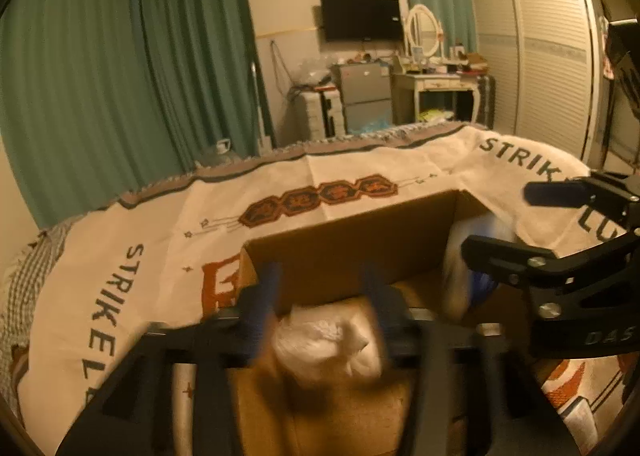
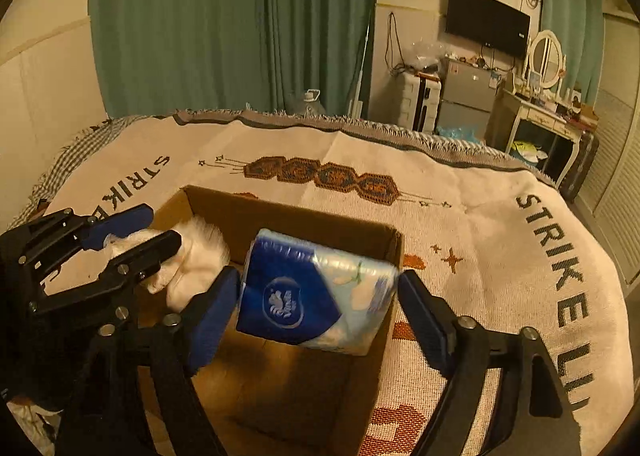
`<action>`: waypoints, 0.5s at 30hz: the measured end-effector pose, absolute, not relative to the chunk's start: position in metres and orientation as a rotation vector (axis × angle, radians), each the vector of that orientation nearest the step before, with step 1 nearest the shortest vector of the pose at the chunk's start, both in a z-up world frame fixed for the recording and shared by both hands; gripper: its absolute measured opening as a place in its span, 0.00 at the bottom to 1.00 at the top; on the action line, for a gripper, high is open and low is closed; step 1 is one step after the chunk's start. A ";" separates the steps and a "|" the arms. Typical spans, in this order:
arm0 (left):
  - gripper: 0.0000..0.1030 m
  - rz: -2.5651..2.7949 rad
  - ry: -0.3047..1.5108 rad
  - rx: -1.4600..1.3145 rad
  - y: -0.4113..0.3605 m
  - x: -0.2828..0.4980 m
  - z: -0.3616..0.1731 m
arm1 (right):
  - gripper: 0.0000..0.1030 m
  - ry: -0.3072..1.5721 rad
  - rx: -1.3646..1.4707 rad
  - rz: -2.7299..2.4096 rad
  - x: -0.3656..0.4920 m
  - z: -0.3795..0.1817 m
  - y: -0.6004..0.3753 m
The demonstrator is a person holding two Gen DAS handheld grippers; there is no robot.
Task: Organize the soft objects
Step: 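Carry both items over the box and open both tools to drop them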
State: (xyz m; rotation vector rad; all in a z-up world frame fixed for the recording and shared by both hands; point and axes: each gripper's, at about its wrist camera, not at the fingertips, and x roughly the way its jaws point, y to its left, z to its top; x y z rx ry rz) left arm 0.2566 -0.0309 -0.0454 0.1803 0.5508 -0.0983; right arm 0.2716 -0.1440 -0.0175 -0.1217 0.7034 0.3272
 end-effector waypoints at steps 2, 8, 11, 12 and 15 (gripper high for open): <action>0.84 -0.085 0.517 0.169 -0.027 0.253 -0.039 | 0.91 0.694 -0.116 0.315 0.269 -0.014 -0.148; 0.85 -0.043 0.448 0.156 -0.023 0.226 0.003 | 0.93 0.635 -0.125 0.283 0.247 0.022 -0.159; 0.85 -0.034 0.412 0.137 -0.020 0.202 0.035 | 0.95 0.594 -0.132 0.273 0.225 0.049 -0.165; 0.86 -0.032 0.393 0.134 -0.019 0.192 0.047 | 0.96 0.576 -0.133 0.271 0.212 0.063 -0.168; 0.93 -0.022 0.323 0.120 -0.013 0.153 0.082 | 1.00 0.516 -0.131 0.257 0.181 0.095 -0.174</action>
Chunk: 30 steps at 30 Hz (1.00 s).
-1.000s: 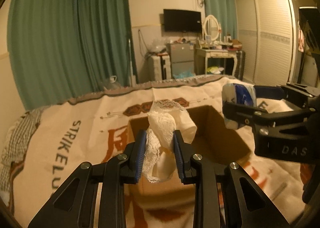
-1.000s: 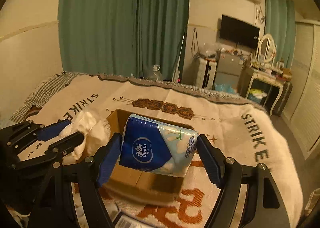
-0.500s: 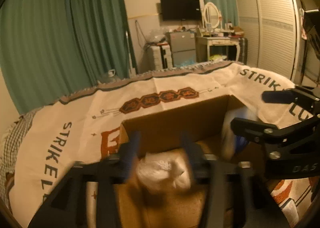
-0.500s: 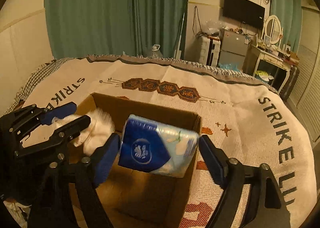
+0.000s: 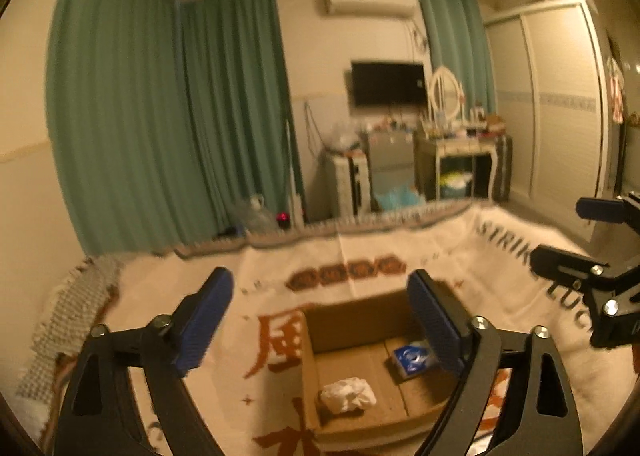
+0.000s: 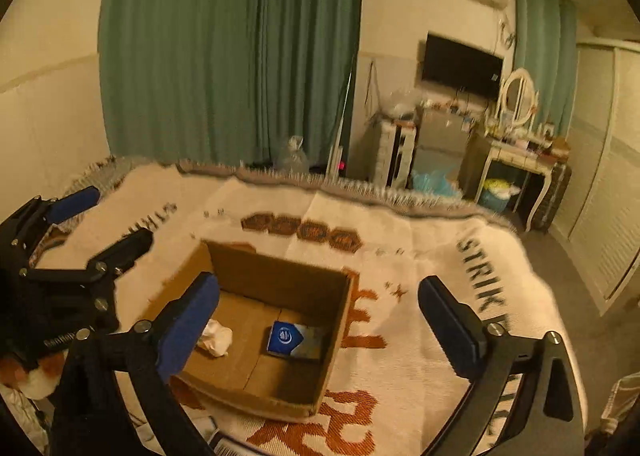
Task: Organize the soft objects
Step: 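Carry both items over the box and open both tools to drop them, then grasp the white-green plush toy with the left tool while the right tool grasps the cotton pad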
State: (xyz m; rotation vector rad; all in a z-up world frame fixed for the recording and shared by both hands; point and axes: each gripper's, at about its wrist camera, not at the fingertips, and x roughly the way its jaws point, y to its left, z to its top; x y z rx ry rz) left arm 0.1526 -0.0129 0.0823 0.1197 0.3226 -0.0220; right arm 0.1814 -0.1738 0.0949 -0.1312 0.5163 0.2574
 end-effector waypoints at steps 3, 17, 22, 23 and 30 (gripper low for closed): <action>0.94 -0.029 0.279 0.095 -0.006 0.117 0.108 | 1.00 0.440 -0.136 0.241 0.143 0.130 -0.180; 0.94 0.055 0.346 0.035 0.005 -0.001 0.090 | 1.00 0.333 -0.190 0.278 -0.014 0.168 -0.191; 0.94 0.045 0.490 -0.014 -0.002 -0.008 0.028 | 1.00 0.380 -0.278 0.260 -0.038 0.117 -0.183; 0.94 0.036 0.520 -0.028 -0.004 -0.009 0.016 | 1.00 0.393 -0.289 0.263 -0.040 0.105 -0.182; 0.92 0.031 0.694 -0.054 -0.026 -0.004 -0.056 | 1.00 0.549 -0.285 0.306 -0.027 0.008 -0.182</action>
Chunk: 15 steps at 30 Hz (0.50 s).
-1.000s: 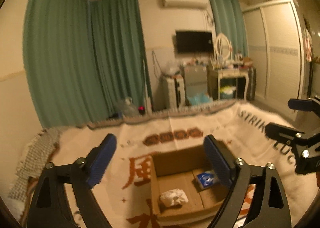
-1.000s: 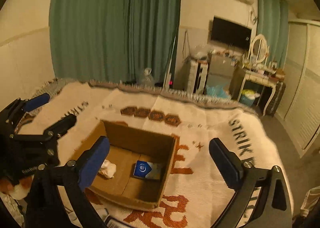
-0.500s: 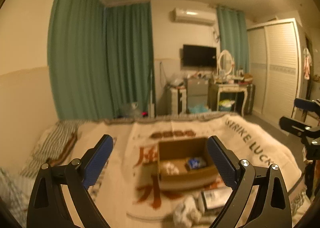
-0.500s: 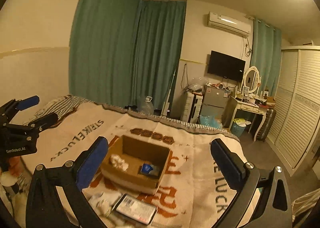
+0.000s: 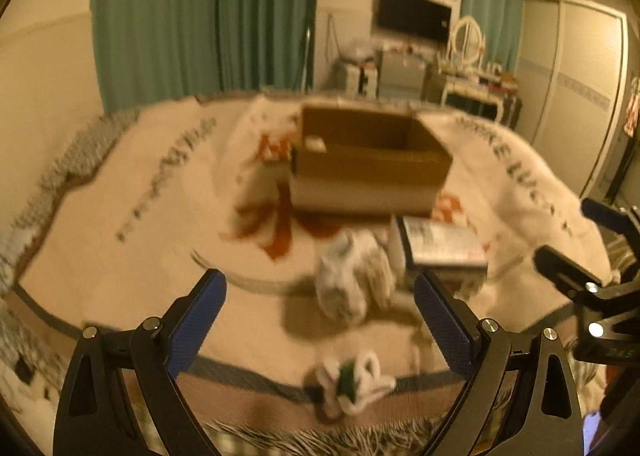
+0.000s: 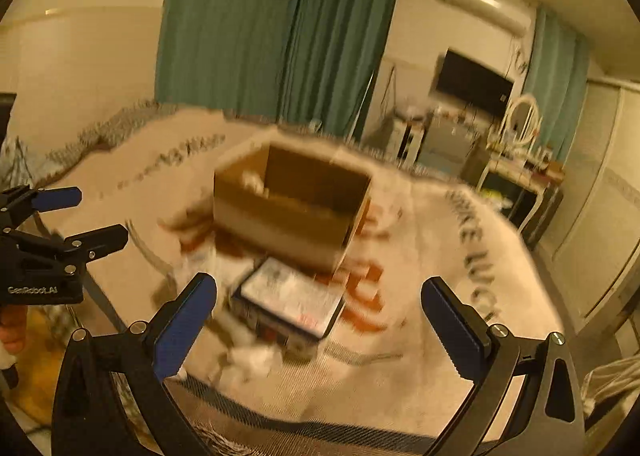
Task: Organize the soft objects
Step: 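Grasp the white-green plush toy with the left tool while the right tool grasps the cotton pad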
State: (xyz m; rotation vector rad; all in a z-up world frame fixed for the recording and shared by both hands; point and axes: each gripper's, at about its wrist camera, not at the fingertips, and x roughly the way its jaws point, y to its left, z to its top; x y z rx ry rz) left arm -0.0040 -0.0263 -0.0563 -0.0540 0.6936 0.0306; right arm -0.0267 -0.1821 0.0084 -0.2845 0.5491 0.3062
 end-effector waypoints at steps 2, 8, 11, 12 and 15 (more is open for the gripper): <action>0.92 0.030 0.741 -0.046 -0.033 -0.006 -0.076 | 1.00 0.612 -0.247 0.320 -0.017 -0.018 -0.186; 0.92 0.014 0.917 -0.035 -0.048 -0.004 -0.139 | 1.00 0.709 -0.184 0.325 -0.005 -0.059 -0.193; 0.92 -0.007 0.969 -0.048 -0.051 -0.006 -0.155 | 1.00 0.719 -0.183 0.311 -0.003 -0.068 -0.189; 0.92 -0.016 0.982 -0.051 -0.052 -0.006 -0.158 | 1.00 0.725 -0.182 0.312 -0.003 -0.072 -0.187; 0.92 -0.013 1.000 -0.015 -0.057 -0.007 -0.166 | 0.98 0.754 -0.162 0.327 0.000 -0.081 -0.182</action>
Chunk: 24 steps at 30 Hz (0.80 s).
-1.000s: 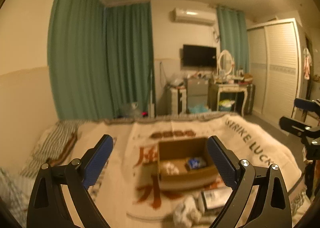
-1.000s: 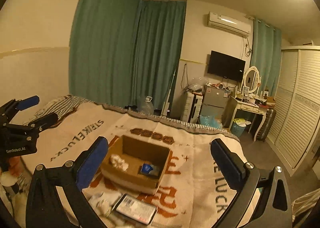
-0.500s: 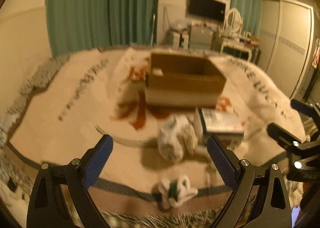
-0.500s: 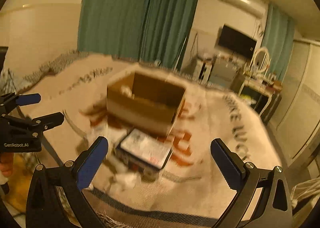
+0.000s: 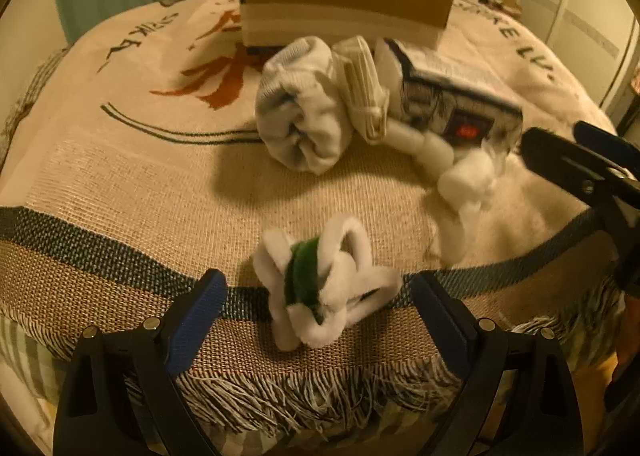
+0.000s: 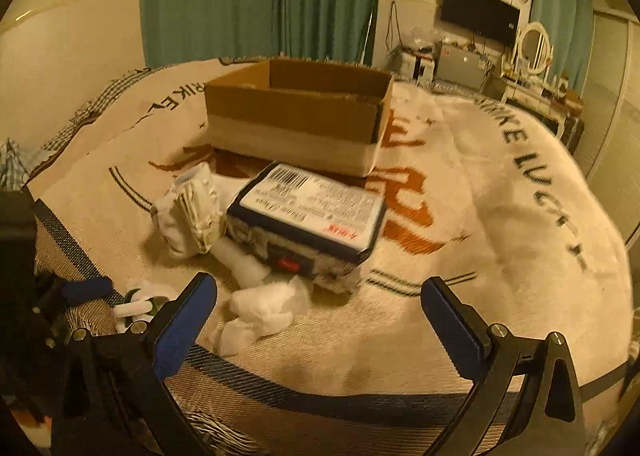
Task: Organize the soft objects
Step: 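Grasp the white-green plush toy with the left tool while the right tool grasps the cotton pad, then carry both items over the box and release them inside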
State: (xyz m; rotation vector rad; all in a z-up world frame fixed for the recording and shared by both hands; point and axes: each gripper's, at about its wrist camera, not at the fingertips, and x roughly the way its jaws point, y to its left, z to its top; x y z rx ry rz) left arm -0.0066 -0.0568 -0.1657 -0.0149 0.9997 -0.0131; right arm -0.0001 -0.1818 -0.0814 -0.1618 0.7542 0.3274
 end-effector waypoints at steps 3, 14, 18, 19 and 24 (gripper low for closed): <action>0.91 -0.011 1.003 0.015 -0.060 -0.006 -0.171 | 0.95 0.804 -0.152 0.357 0.006 -0.098 -0.170; 0.50 -0.066 0.984 0.010 -0.056 -0.010 -0.174 | 0.55 0.940 -0.145 0.389 0.031 -0.142 -0.151; 0.49 -0.060 0.961 -0.010 -0.048 -0.008 -0.167 | 0.44 0.942 -0.130 0.396 0.028 -0.142 -0.154; 0.49 -0.059 0.956 -0.014 -0.046 -0.006 -0.165 | 0.44 0.931 -0.126 0.395 0.025 -0.140 -0.156; 0.49 -0.049 0.905 -0.010 -0.043 -0.007 -0.147 | 0.42 0.897 -0.101 0.393 0.013 -0.128 -0.162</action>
